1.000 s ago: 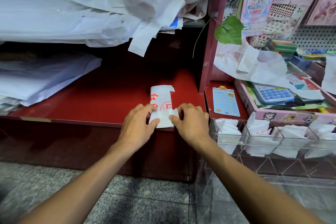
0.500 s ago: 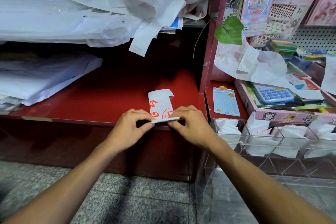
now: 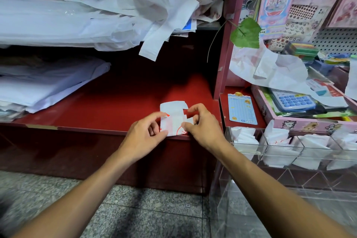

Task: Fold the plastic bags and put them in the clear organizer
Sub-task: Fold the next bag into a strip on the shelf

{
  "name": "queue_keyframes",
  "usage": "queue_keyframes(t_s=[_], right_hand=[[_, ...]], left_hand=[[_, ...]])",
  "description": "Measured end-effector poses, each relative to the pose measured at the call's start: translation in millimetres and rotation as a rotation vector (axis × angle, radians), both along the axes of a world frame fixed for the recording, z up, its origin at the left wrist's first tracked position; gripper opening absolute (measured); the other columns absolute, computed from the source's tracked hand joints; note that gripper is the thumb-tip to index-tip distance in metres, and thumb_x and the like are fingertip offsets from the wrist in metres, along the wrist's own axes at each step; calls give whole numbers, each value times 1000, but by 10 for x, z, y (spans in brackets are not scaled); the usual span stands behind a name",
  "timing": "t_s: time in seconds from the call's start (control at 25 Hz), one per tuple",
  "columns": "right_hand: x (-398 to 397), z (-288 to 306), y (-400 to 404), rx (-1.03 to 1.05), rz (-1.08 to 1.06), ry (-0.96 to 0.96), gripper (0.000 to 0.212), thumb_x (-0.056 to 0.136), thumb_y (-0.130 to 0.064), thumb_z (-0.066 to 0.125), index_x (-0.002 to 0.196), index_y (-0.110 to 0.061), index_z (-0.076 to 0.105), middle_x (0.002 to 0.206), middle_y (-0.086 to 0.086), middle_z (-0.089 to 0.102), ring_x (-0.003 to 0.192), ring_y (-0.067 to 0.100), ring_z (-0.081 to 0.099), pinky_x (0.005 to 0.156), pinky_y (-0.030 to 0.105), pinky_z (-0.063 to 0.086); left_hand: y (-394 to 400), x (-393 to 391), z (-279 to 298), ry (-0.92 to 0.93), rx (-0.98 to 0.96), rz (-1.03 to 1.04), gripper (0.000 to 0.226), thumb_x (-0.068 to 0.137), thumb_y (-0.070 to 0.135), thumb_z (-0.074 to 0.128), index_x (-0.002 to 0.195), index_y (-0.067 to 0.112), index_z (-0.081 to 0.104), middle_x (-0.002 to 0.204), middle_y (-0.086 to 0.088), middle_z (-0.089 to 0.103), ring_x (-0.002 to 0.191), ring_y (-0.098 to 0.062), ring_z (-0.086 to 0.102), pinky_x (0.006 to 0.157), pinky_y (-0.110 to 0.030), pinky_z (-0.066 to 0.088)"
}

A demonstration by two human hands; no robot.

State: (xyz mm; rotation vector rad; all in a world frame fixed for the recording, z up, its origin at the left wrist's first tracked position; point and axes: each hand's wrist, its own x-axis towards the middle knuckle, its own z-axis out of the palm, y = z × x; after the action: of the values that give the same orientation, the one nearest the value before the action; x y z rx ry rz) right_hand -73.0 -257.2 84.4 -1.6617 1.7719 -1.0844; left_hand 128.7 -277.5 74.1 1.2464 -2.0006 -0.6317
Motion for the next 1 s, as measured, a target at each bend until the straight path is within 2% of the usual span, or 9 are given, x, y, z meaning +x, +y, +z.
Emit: queue_keyframes(t_s=[0.08,0.2,0.32,0.4,0.48,0.6,0.72,0.88,1.0], right_hand=[[24,-3,-13,-11,-1,53,28,84,-26,74,100,-27,51,67,-9,53,66,11,52,81,37,44],[23,-29,1,-73,9,149,29,84,-35,72,101,-27,51,81,-9,56,79,15,54,85,40,44],[-54,-77,48,-99,199,473,50,81,-54,68,122,-29,55,125,-11,51,109,15,46,89,36,33],[-109,-94,50,-75,296,618,54,84,-50,67,132,-32,53,143,-13,44,121,16,40,87,32,24],[-145,-90,41,-92,313,554,39,86,-43,68,124,-35,60,137,-16,53,119,16,43,87,31,24],[-193,-63,34,-99,329,368,15,86,-35,70,101,-35,71,110,-19,66,104,15,52,95,42,38],[-225,-23,48,-59,325,260,13,85,-32,72,98,-32,70,94,-15,69,95,14,57,91,41,45],[-223,7,52,-74,297,122,13,85,-36,71,93,-29,63,83,-11,68,80,11,62,78,38,51],[-179,6,15,-69,254,135,16,89,-38,66,76,-34,58,82,-9,68,81,17,63,83,45,50]], left_hand=[[-20,25,-44,-234,-99,-16,50,68,46,80,116,35,67,94,13,54,85,-6,46,82,-32,41],[-38,23,-97,-351,-178,-29,50,72,30,84,120,28,67,125,15,52,109,-9,41,89,-37,36],[-51,29,-105,-295,-211,-34,35,78,22,80,111,30,69,120,27,55,110,-10,46,87,-36,35],[-85,48,-108,-235,-208,-66,31,78,20,79,106,30,70,110,27,60,100,-13,51,87,-40,41],[-93,57,-116,-205,-233,-97,30,75,19,79,102,29,71,106,21,62,93,-13,50,85,-41,45],[-57,45,-118,-239,-248,-84,28,74,25,79,99,32,69,119,22,56,110,-3,42,89,-39,36],[-53,49,-126,-193,-168,-148,30,73,27,74,102,28,67,117,26,59,113,-1,52,98,-41,39],[-23,38,-24,-130,-117,-98,42,68,43,65,101,18,67,90,12,66,90,-15,63,86,-42,50],[48,28,21,-29,-74,-57,52,64,49,66,112,28,63,95,20,65,102,-8,61,95,-41,47]])
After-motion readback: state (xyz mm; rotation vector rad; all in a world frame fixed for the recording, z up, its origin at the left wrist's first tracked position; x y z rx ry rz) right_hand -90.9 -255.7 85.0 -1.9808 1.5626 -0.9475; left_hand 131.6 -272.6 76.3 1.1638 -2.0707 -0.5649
